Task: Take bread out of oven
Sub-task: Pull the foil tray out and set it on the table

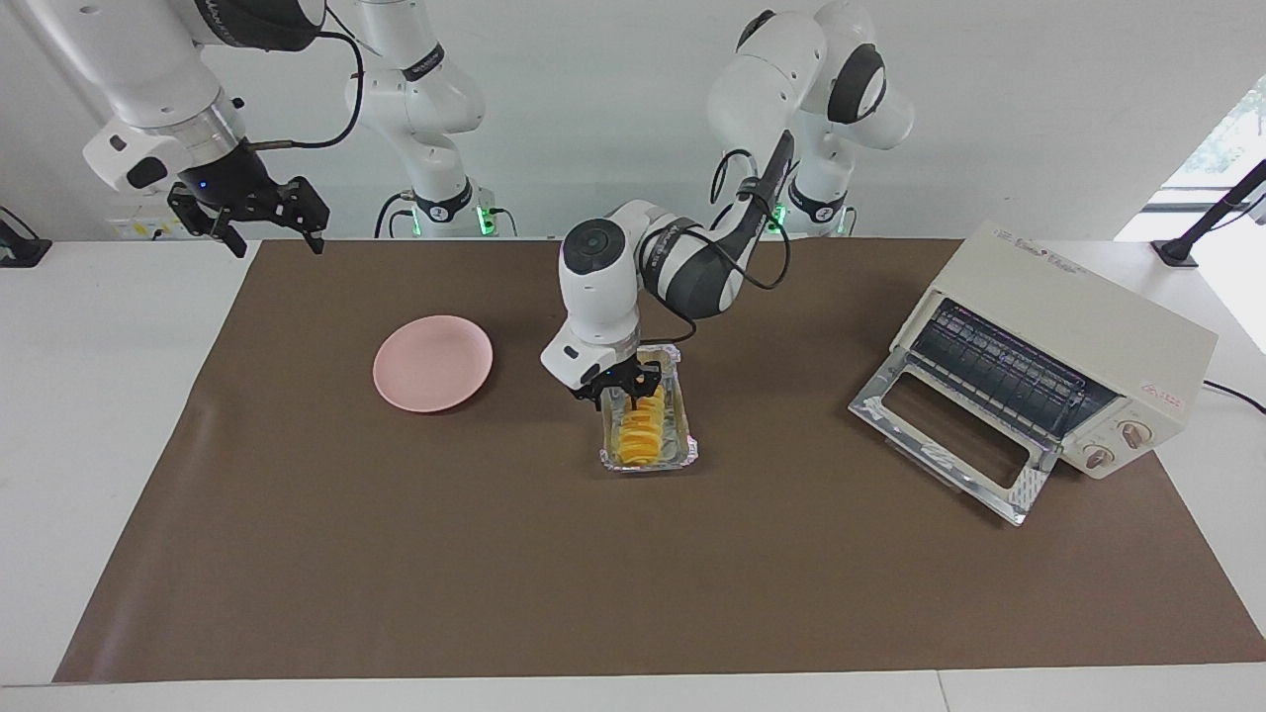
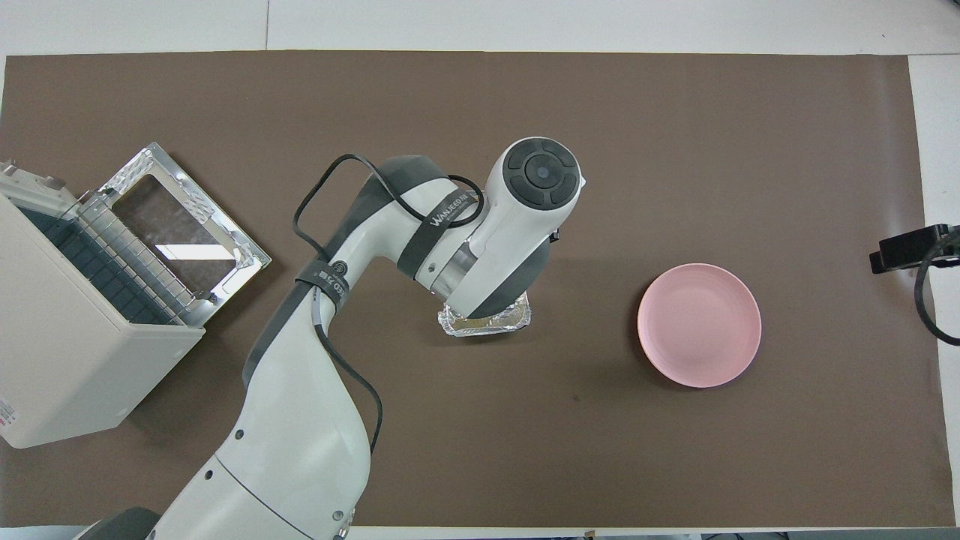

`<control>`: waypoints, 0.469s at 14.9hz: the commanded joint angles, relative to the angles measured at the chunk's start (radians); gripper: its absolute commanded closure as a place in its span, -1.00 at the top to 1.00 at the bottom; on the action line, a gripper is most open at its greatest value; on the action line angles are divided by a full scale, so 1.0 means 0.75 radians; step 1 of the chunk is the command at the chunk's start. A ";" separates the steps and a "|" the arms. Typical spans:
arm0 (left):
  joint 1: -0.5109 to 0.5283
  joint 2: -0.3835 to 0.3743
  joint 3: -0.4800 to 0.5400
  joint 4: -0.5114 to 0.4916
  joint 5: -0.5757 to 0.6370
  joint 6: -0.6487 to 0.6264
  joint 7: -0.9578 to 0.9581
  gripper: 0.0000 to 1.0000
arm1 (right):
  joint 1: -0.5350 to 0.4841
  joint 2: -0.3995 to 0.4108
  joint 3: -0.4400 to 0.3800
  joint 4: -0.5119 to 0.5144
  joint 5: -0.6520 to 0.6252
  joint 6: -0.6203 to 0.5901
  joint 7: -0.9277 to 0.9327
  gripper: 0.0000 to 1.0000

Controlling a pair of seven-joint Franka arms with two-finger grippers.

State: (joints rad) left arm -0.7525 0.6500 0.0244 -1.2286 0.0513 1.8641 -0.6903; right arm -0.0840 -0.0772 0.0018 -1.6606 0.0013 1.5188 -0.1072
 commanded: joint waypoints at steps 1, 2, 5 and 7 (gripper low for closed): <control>0.044 -0.175 0.064 -0.031 -0.017 -0.125 0.000 1.00 | 0.067 0.004 0.026 -0.050 -0.004 0.083 0.098 1.00; 0.119 -0.224 0.064 -0.029 -0.019 -0.200 0.008 1.00 | 0.112 0.023 0.026 -0.060 -0.006 0.134 0.169 1.00; 0.295 -0.361 0.064 -0.031 -0.019 -0.382 0.081 1.00 | 0.281 0.139 0.026 -0.042 -0.020 0.222 0.377 1.00; 0.434 -0.445 0.064 -0.041 -0.019 -0.519 0.267 1.00 | 0.406 0.249 0.026 -0.038 -0.022 0.324 0.512 1.00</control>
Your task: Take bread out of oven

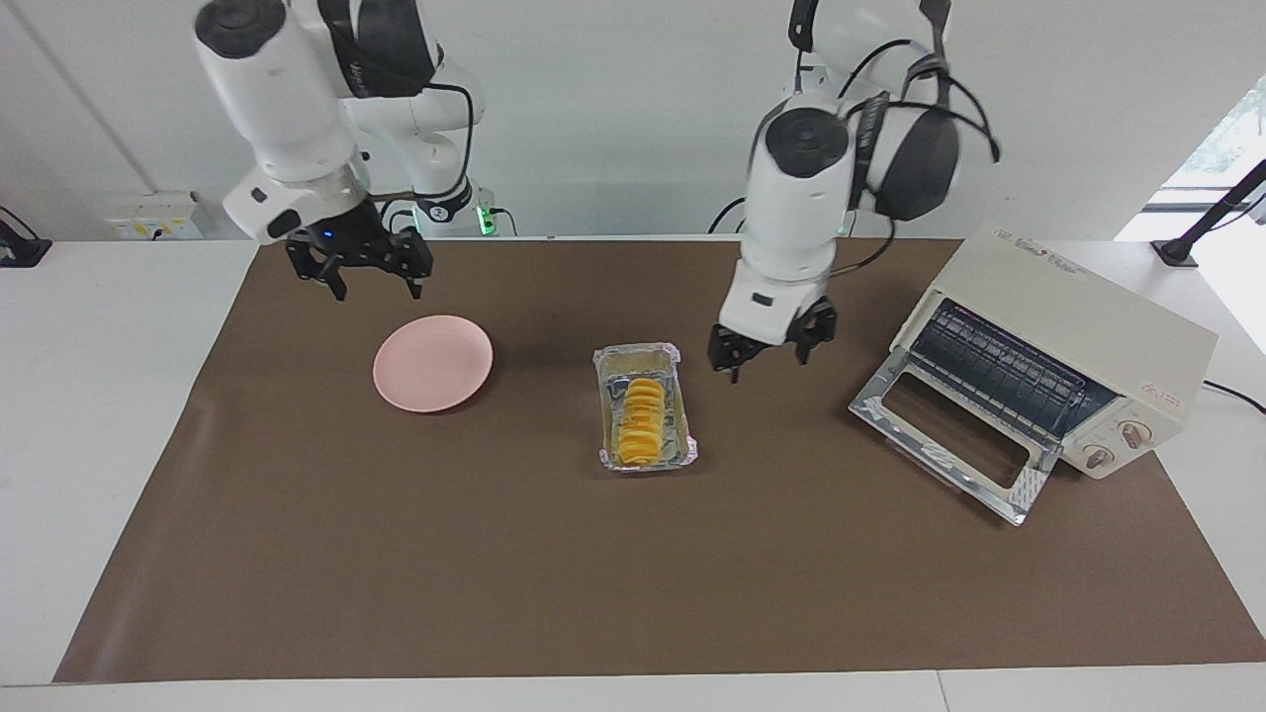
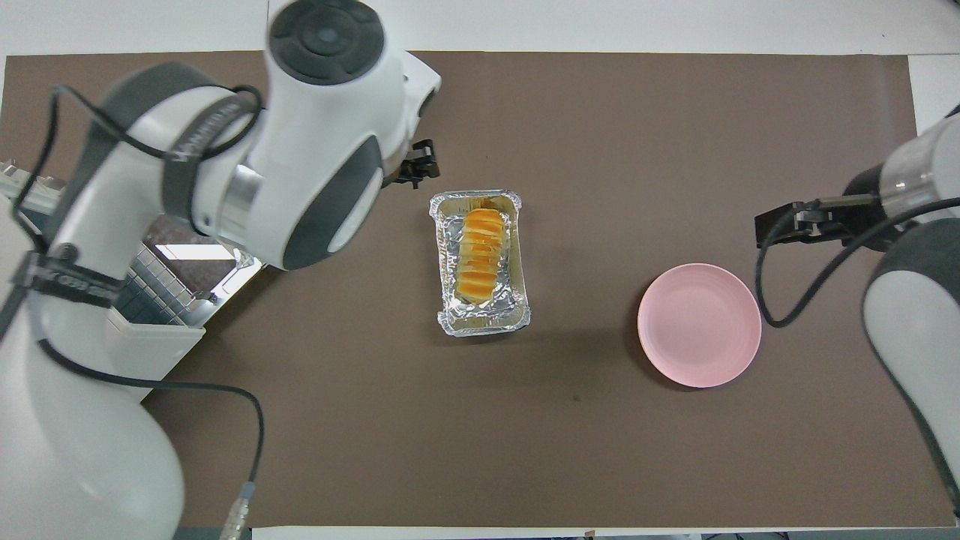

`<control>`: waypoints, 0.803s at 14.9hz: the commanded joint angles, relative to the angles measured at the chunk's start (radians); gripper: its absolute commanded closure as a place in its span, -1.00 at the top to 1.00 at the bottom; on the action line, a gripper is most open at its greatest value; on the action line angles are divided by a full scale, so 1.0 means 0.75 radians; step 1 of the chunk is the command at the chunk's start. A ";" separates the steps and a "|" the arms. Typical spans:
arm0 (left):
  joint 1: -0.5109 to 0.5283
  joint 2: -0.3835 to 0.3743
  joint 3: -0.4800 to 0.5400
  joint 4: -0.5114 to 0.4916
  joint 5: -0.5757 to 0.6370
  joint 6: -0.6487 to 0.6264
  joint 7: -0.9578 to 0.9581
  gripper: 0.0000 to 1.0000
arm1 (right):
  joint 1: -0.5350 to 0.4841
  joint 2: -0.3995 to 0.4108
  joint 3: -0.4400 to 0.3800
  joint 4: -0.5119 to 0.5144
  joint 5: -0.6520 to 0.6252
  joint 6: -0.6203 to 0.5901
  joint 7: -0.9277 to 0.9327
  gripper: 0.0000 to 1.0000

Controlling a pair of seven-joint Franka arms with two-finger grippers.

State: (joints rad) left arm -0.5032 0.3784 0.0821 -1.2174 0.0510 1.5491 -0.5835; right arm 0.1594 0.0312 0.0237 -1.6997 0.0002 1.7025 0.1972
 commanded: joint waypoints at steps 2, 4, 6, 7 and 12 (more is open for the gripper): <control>0.220 -0.175 -0.013 -0.084 -0.017 -0.198 0.325 1.00 | 0.210 0.220 -0.007 0.027 -0.035 0.168 0.217 1.00; 0.300 -0.240 -0.013 -0.109 -0.019 -0.284 0.446 1.00 | 0.276 0.298 -0.005 0.055 -0.049 0.229 0.299 1.00; 0.368 -0.285 -0.013 -0.148 -0.017 -0.349 0.504 1.00 | 0.333 0.406 -0.007 0.104 -0.049 0.238 0.334 1.00; 0.386 -0.300 -0.013 -0.168 -0.019 -0.355 0.514 1.00 | 0.366 0.463 -0.007 0.127 -0.055 0.242 0.359 1.00; 0.456 -0.510 -0.052 -0.378 -0.021 -0.368 0.565 1.00 | 0.419 0.598 -0.003 0.096 -0.084 0.486 0.404 1.00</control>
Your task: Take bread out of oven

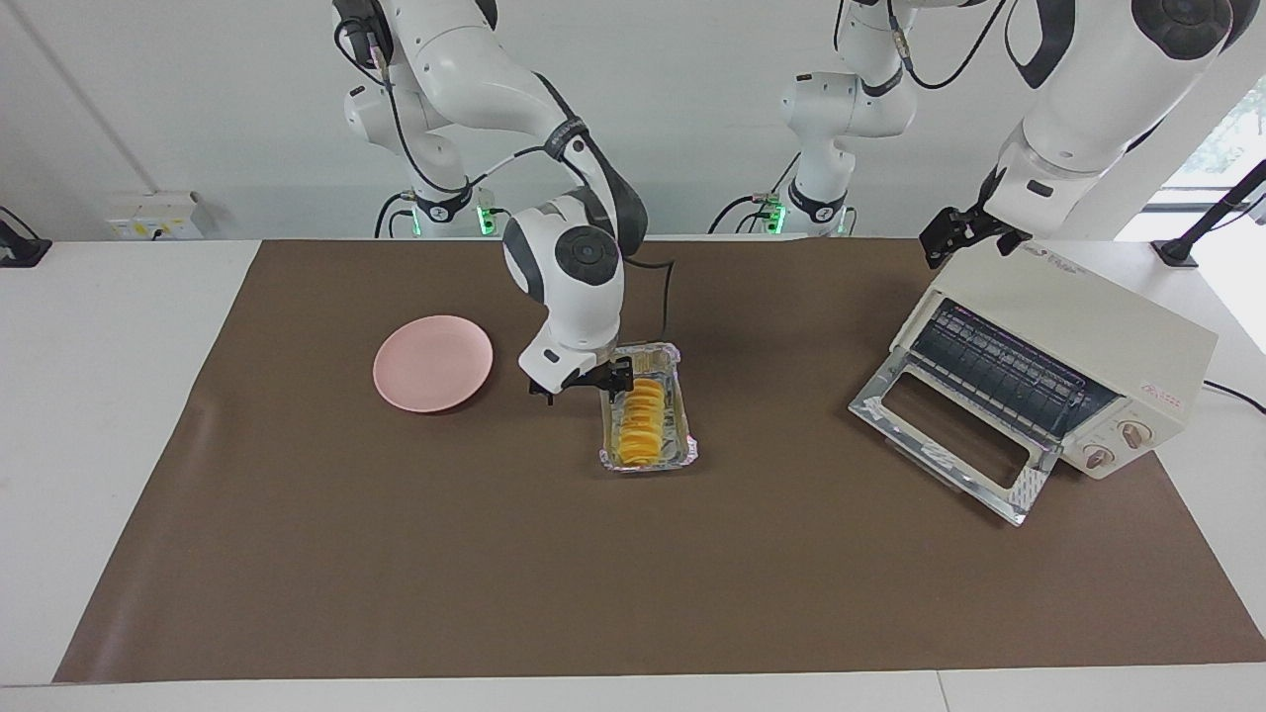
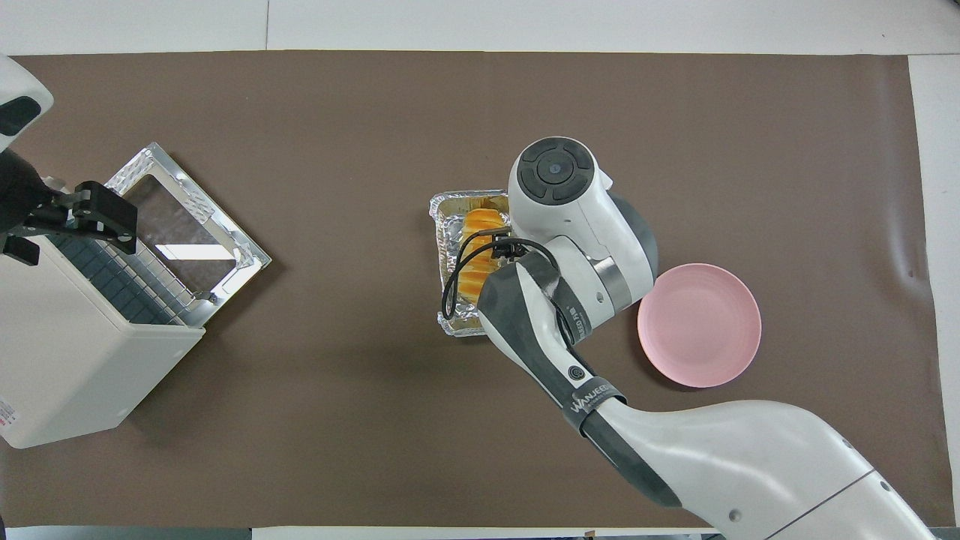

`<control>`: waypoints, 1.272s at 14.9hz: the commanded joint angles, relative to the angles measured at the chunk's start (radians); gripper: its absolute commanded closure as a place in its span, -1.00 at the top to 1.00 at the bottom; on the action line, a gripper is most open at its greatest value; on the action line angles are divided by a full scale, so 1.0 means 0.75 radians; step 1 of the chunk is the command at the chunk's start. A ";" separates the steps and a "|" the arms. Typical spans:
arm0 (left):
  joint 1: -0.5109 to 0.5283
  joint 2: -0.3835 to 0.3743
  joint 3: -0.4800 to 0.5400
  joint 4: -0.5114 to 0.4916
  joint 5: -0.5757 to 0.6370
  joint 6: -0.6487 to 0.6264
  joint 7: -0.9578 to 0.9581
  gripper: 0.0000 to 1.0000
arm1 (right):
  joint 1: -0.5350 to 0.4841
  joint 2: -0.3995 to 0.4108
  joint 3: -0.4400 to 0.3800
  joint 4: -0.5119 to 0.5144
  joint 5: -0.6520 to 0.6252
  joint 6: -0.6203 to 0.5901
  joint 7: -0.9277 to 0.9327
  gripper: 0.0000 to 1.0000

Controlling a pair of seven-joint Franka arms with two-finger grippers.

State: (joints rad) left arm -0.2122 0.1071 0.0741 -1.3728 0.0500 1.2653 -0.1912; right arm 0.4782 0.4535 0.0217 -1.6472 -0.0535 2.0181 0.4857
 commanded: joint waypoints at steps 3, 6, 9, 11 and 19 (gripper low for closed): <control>0.236 -0.178 -0.223 -0.246 -0.046 0.108 0.065 1.00 | -0.010 0.044 0.000 -0.006 -0.015 0.150 0.001 1.00; 0.238 -0.165 -0.215 -0.237 -0.108 0.119 0.055 1.00 | -0.012 0.031 0.000 -0.090 -0.015 0.260 -0.075 0.91; 0.236 -0.184 -0.217 -0.252 -0.106 0.100 0.054 1.00 | -0.012 0.029 0.000 -0.099 -0.017 0.279 -0.134 -0.01; 0.236 -0.188 -0.217 -0.254 -0.106 0.103 0.065 1.00 | -0.010 0.029 0.000 -0.099 -0.013 0.287 -0.132 -1.00; 0.236 -0.180 -0.217 -0.278 -0.103 0.133 0.069 1.00 | -0.014 0.033 0.000 -0.074 -0.012 0.293 -0.144 -1.00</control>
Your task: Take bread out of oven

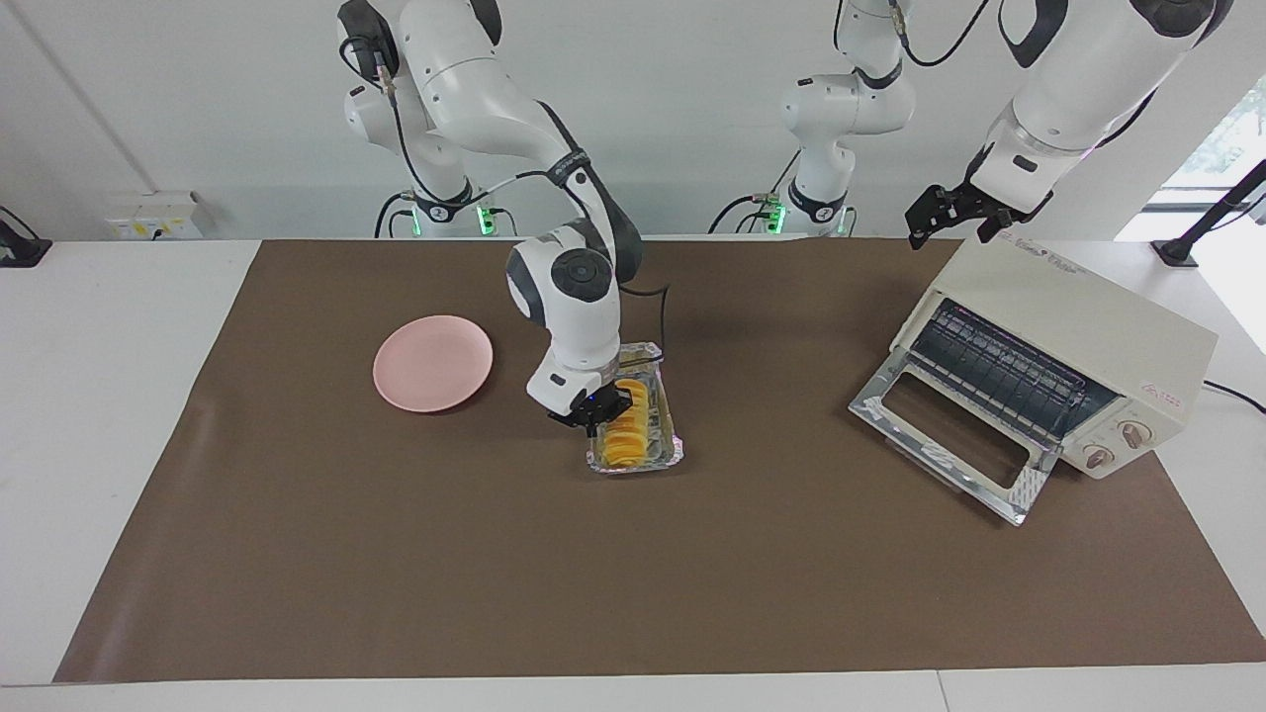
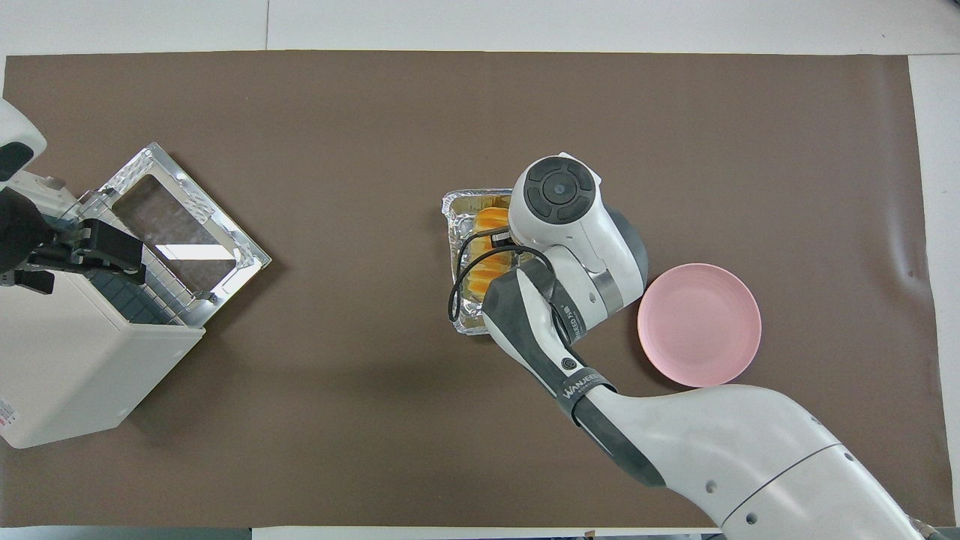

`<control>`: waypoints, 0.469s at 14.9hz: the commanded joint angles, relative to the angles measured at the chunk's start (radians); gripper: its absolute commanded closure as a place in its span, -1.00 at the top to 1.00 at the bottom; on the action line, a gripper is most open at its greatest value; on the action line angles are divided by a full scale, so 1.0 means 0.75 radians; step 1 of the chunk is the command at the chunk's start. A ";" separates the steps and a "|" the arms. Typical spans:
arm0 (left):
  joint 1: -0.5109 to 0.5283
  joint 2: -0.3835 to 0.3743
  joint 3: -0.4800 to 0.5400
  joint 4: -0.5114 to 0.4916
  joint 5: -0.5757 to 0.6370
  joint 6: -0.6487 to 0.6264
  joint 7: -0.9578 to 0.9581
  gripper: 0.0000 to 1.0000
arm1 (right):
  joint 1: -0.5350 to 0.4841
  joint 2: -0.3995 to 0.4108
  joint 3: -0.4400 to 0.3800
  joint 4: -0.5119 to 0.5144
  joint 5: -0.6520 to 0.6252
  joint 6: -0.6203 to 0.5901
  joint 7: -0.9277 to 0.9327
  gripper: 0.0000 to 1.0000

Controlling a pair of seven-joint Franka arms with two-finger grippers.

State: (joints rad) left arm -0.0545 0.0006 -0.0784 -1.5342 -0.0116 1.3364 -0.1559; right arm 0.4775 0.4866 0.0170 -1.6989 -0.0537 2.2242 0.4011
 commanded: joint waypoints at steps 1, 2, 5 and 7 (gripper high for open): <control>0.026 -0.036 -0.014 -0.075 -0.023 0.043 0.022 1.00 | -0.017 -0.011 0.006 0.013 -0.008 0.006 -0.034 -1.00; 0.024 -0.036 -0.014 -0.116 -0.021 0.065 0.018 1.00 | -0.025 -0.009 0.006 0.054 0.000 -0.032 -0.034 -1.00; 0.026 -0.046 -0.016 -0.135 -0.023 0.083 0.011 1.00 | -0.080 0.057 0.006 0.276 0.010 -0.267 -0.044 -1.00; 0.026 -0.050 -0.016 -0.137 -0.023 0.081 0.011 1.00 | -0.143 0.114 0.006 0.446 0.110 -0.372 -0.095 -1.00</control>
State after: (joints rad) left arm -0.0545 0.0007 -0.0787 -1.5967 -0.0120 1.3730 -0.1557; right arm 0.4251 0.4991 0.0125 -1.5258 -0.0328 2.0295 0.3910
